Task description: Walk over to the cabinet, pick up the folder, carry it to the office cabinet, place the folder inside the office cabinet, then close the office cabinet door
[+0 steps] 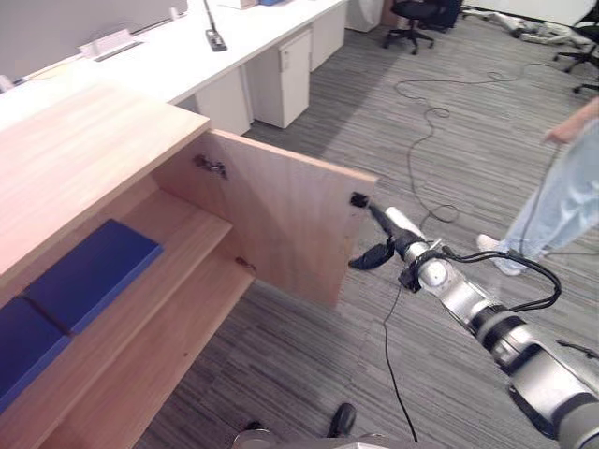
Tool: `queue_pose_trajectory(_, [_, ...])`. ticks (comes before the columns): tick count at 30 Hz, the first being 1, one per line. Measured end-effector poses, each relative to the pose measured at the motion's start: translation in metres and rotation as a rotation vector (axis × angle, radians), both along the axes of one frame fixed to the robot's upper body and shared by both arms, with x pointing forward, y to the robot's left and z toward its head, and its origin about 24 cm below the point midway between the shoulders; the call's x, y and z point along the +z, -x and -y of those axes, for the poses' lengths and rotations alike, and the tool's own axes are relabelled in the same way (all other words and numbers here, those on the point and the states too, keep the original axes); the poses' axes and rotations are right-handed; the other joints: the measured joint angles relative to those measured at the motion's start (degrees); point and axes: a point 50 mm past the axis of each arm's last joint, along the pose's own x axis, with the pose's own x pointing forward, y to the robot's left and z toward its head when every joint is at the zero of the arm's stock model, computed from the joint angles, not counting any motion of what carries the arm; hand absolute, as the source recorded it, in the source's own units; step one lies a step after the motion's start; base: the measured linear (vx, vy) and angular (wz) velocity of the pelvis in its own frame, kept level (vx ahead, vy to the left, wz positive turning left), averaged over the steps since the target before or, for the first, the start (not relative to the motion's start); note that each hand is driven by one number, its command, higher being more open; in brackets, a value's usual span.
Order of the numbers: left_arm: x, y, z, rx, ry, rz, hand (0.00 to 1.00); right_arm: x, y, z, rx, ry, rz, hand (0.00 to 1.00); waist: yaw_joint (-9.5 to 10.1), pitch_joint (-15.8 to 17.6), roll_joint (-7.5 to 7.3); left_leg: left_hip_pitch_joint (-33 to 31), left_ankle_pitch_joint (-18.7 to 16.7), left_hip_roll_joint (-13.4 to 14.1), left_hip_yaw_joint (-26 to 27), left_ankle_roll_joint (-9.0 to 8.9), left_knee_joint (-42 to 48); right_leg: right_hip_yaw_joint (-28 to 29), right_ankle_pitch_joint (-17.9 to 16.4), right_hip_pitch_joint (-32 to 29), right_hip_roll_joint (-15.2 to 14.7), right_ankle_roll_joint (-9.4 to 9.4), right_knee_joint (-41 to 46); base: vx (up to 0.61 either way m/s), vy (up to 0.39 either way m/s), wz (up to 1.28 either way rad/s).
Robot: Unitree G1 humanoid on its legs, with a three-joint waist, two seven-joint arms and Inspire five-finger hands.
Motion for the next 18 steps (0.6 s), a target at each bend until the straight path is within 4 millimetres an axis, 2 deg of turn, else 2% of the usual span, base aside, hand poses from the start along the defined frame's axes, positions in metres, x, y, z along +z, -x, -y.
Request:
queue_pose_trajectory(1, [0.0,0.001,-0.003,-0.008,-0.004,-0.007,1.0,0.001,0.014,-0.012,0.131,0.044,-0.041,1.0,-0.03,-0.5,-0.35,0.0,0.0,0.8,-0.2,-0.04,0.2,0.4,-0.5,-0.1,0.9,-0.7,0.0,0.08,-0.138,-0.23])
queue_pose_trajectory(2, [0.001,0.002,-0.004,-0.004,-0.005,-0.006,1.0,0.001,0.02,-0.019,0.191,0.051,-0.059,1.0,0.0,-0.7,-0.49,0.0,0.0,1.1,-0.5,-0.04,0.3,0.6,-0.7,-0.2,1.3,-0.96,0.0,0.09,-0.135,-0.2])
queue_pose_trajectory(3, [0.001,0.004,-0.006,-0.005,-0.009,-0.014,1.0,0.0,0.035,-0.035,0.322,0.049,-0.097,1.0,0.03,-1.2,-0.75,0.0,0.0,1.8,-0.5,-0.04,0.6,0.7,-1.1,-0.2,2.0,-1.52,0.0,0.09,-0.119,-0.08])
queue_pose_trajectory(4, [0.001,0.003,-0.007,-0.013,-0.012,-0.017,1.0,-0.002,0.051,-0.052,0.456,0.039,-0.138,1.0,0.38,-1.7,-0.84,-0.1,0.0,2.3,-0.6,-0.04,0.8,0.6,-1.5,-0.2,2.5,-2.06,0.0,0.09,-0.109,-0.02])
queue_pose_trajectory(5, [0.001,0.002,-0.007,-0.014,-0.012,-0.014,1.0,-0.005,0.06,-0.061,0.528,0.034,-0.163,1.0,0.7,-1.8,-0.89,-0.1,0.0,2.3,-0.7,-0.02,0.8,0.6,-1.6,-0.2,2.6,-2.19,0.0,0.08,-0.08,0.08])
queue_pose_trajectory(7, [0.0,-0.004,-0.007,-0.019,-0.014,0.002,1.0,-0.017,0.099,-0.098,0.807,0.007,-0.247,1.0,2.06,-2.1,-1.22,-0.8,0.0,2.3,-1.0,0.04,0.8,-0.2,-2.1,-0.4,3.0,-2.7,0.0,0.07,-0.058,0.19])
queue_pose_trajectory(9, [0.0,-0.006,-0.007,-0.02,-0.015,0.008,1.0,-0.023,0.117,-0.118,0.935,0.012,-0.245,1.0,2.87,-2.2,-1.36,-1.1,0.0,2.3,-1.9,0.07,0.5,-1.3,-2.3,-0.5,3.1,-2.86,0.0,0.04,-0.018,0.29])
queue_pose_trajectory(12, [0.001,-0.002,-0.01,0.02,-0.024,0.008,1.0,-0.024,0.122,-0.129,0.991,0.05,-0.185,1.0,4.14,-2.7,-2.56,-1.1,-0.1,2.0,-2.1,0.3,0.3,-1.4,-2.2,-0.6,2.8,-2.79,0.0,0.04,0.032,0.07])
queue_pose_trajectory(16, [0.003,0.001,-0.015,0.02,-0.044,-0.002,1.0,-0.036,0.114,-0.122,0.944,0.105,-0.197,1.0,4.51,-3.7,-4.11,-2.0,-0.7,1.3,-2.4,-0.28,1.5,-1.6,-1.8,-0.4,2.0,-2.15,0.1,0.04,0.067,0.01])
queue_pose_trajectory(17, [0.003,0.003,-0.015,0.018,-0.045,-0.006,1.0,-0.039,0.114,-0.121,0.935,0.108,-0.202,1.0,4.54,-3.7,-4.16,-2.0,-0.8,1.1,-2.7,-0.16,1.7,-2.0,-1.8,-0.3,1.8,-2.12,0.2,0.05,0.083,0.26])
queue_pose_trajectory(18, [0.002,0.001,-0.014,0.008,-0.043,-0.005,1.0,-0.049,0.114,-0.116,0.905,0.13,-0.223,1.0,4.71,-3.6,-4.02,-2.5,-1.6,0.6,-3.8,0.99,3.0,-3.0,-2.9,-0.5,0.6,-1.89,2.5,0.04,0.086,0.4])
